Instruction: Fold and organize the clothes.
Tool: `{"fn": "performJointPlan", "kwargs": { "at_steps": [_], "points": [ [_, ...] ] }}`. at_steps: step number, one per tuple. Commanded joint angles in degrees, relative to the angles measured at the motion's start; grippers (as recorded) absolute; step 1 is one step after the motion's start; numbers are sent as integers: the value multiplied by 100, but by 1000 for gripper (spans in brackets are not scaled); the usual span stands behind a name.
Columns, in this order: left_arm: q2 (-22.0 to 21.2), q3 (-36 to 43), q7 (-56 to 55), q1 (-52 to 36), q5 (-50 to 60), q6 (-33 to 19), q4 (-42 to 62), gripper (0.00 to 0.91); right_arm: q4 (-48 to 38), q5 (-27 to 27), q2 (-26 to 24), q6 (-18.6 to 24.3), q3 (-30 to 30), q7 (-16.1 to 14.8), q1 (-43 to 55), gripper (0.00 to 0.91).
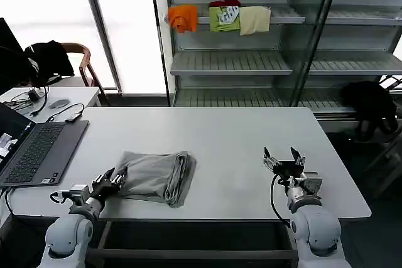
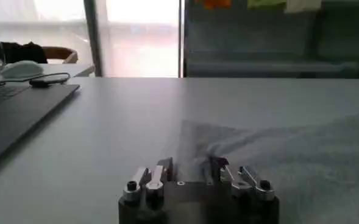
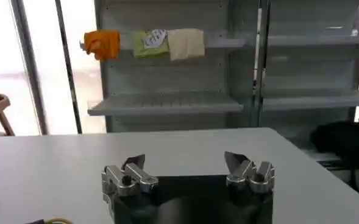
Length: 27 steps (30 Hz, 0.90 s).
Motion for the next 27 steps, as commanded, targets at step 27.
{"fn": "performJointPlan", "kwargs": {
  "at_steps": [27],
  "points": [
    [1663,-1575,889,-681,2502,-927,9,20,-188,35,-13,68,27,-20,75,907]
  ]
}}
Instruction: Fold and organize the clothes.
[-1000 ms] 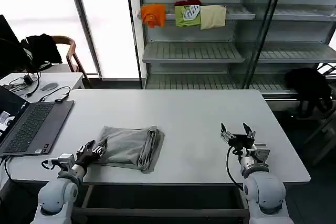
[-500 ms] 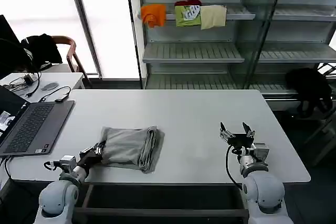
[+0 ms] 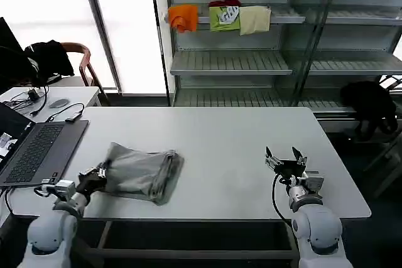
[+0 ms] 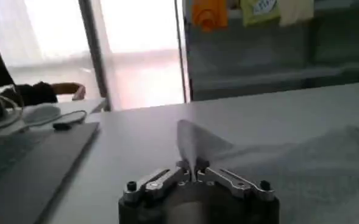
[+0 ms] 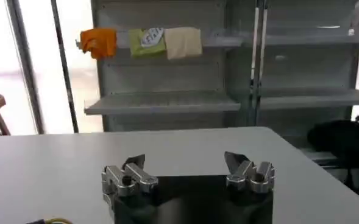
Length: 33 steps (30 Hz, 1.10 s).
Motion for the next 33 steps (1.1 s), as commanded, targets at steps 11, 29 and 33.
{"fn": "performJointPlan", "kwargs": {
  "at_steps": [11,29,33],
  "points": [
    [1861,-807,612,-947,1994,396,-726,20,-168,7,64,136,-55,-29,-36,907],
    [-359,1430,125,530,2533,935,-3014,20,-134,341,-199,401,332,-67,-503,907],
    [-393,1877,-75,461,2212,944,-2903,20,-78,375,-206,405,384,-64,-567,907]
  ]
}}
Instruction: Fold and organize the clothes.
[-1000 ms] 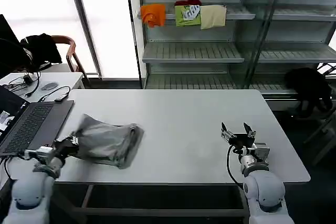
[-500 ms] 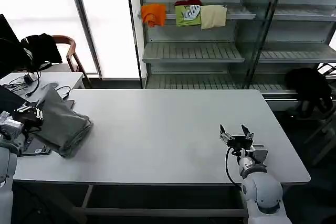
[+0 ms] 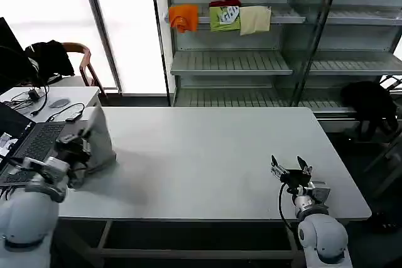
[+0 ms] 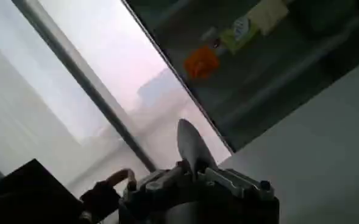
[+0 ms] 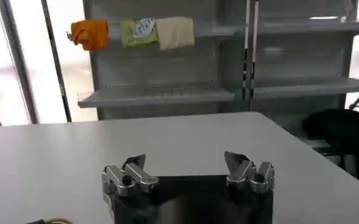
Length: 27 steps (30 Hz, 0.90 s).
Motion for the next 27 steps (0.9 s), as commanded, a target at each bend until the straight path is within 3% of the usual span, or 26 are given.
{"fn": "performJointPlan", "kwargs": {
  "at_steps": [1,10,27],
  "points": [
    [-932,1768,-521,466,-85,187,-773,20,85,98,-47,61,126,0,-183,907],
    [-1115,2428,-1041,98,-527,188,72,30,177,79,-39,26,152,14,-215,907],
    [-1658,3545,-2265,-1483,-1465,154,2128,30,127,-100,32,-134,-2,38,-30,907]
  ]
}}
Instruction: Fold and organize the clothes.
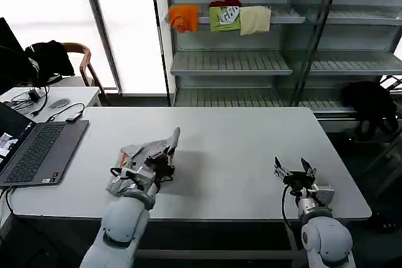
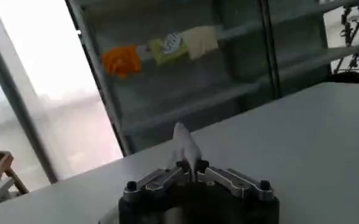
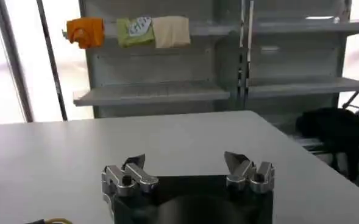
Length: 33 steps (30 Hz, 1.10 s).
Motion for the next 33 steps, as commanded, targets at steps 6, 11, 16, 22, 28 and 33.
{"fn": "performJointPlan", "kwargs": {
  "at_steps": [6,11,16,22,28,33],
  "points": [
    [-543,1246,-816,-1174,-645,-9,1472,50,-78,-130,72,-61,-121,10,124,907],
    [-559,1562,-739,-1203,-547,-61,1576,151,-133,-190,119,-62,-169,9,158,907],
    [-437,1626,-441,-1126,-474,-171,1527,907,-195,-201,126,-57,-184,4,184,907],
    [-243,1666,-58,-901,-504,-426,1107,907,-288,-258,158,-50,-296,-42,234,907],
    [32,1398,-16,-763,-715,-421,494,907,-392,-165,318,-251,-592,-341,360,907],
    [351,577,94,-475,-900,-440,91,907,-636,394,576,-540,-1001,-542,651,907]
  ]
}}
